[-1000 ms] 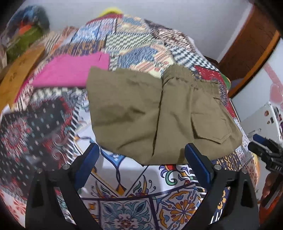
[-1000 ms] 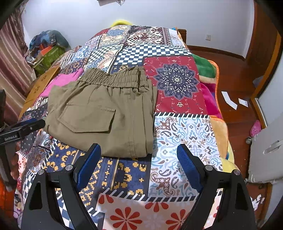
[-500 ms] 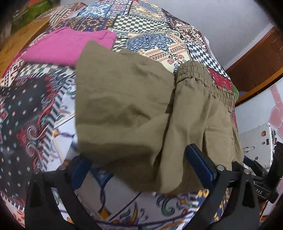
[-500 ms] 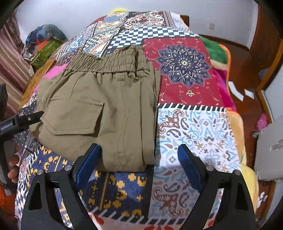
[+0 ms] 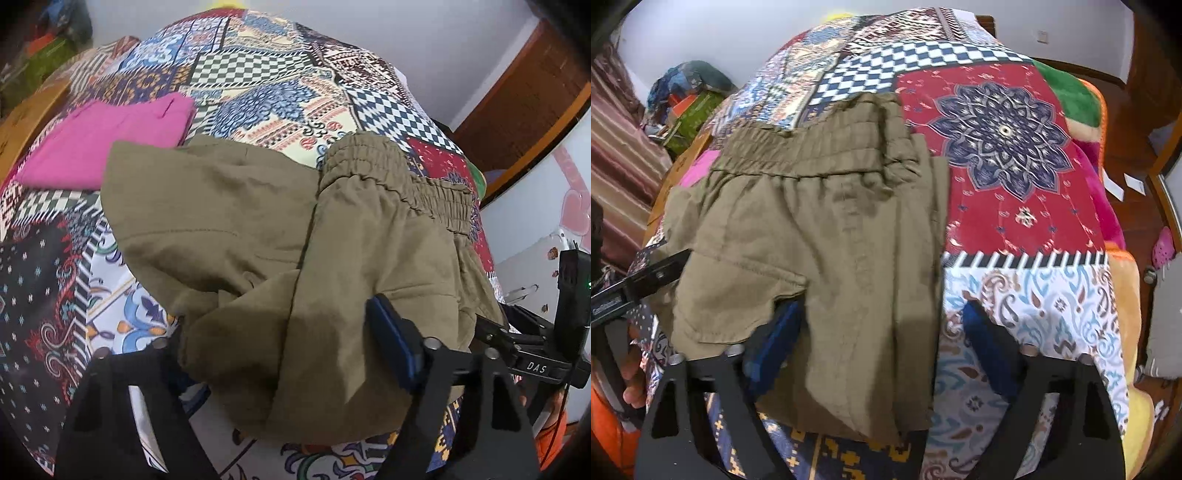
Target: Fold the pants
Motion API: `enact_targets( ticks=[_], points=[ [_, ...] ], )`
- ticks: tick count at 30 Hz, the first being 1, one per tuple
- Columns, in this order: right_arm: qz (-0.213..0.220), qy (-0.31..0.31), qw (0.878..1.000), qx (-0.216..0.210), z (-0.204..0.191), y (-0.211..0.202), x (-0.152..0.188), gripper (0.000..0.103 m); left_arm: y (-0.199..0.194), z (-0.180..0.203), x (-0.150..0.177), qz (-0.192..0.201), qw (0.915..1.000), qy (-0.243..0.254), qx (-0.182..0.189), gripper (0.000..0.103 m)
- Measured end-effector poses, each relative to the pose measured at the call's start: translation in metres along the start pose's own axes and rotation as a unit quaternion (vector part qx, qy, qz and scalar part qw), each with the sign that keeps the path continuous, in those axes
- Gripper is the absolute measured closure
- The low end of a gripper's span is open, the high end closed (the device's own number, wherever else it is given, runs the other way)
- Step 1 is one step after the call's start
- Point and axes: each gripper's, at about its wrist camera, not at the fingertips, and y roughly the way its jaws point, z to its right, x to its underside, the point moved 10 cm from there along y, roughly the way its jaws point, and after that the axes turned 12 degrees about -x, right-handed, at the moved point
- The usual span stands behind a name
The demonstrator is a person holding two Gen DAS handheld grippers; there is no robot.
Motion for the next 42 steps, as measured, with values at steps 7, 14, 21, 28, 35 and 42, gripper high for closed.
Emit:
enact_targets(
  ticks=[7, 14, 21, 28, 35, 42],
  points=[
    [0.003, 0.005, 1.0, -0.019, -0.012, -0.014, 0.006, 0.066, -0.016, 0.001, 0.003, 0.023, 0.9997, 0.009, 0.0, 0.059],
    [-0.019, 0.012, 0.999, -0.039, -0.012, -0.022, 0.021, 0.054, -0.029, -0.008, 0.024, 0.014, 0.9997, 0.002, 0.02, 0.06],
    [-0.039, 0.039, 0.996, -0.064, -0.001, -0.007, 0.016, 0.041, -0.014, 0.0, 0.024, -0.004, 0.9995, 0.012, 0.027, 0.041],
    [-0.019, 0.01, 0.999, -0.036, -0.011, -0.005, 0.009, 0.05, -0.014, 0.001, 0.018, 0.006, 0.9996, 0.012, 0.026, 0.051],
    [-0.004, -0.027, 1.0, -0.006, -0.023, -0.016, 0.002, 0.079, -0.032, 0.007, 0.017, 0.036, 0.9983, 0.043, 0.017, 0.078],
    [0.001, -0.007, 0.999, -0.032, -0.032, -0.028, 0.008, 0.087, -0.061, 0.001, 0.023, 0.055, 0.9973, 0.037, 0.03, 0.085]
  ],
)
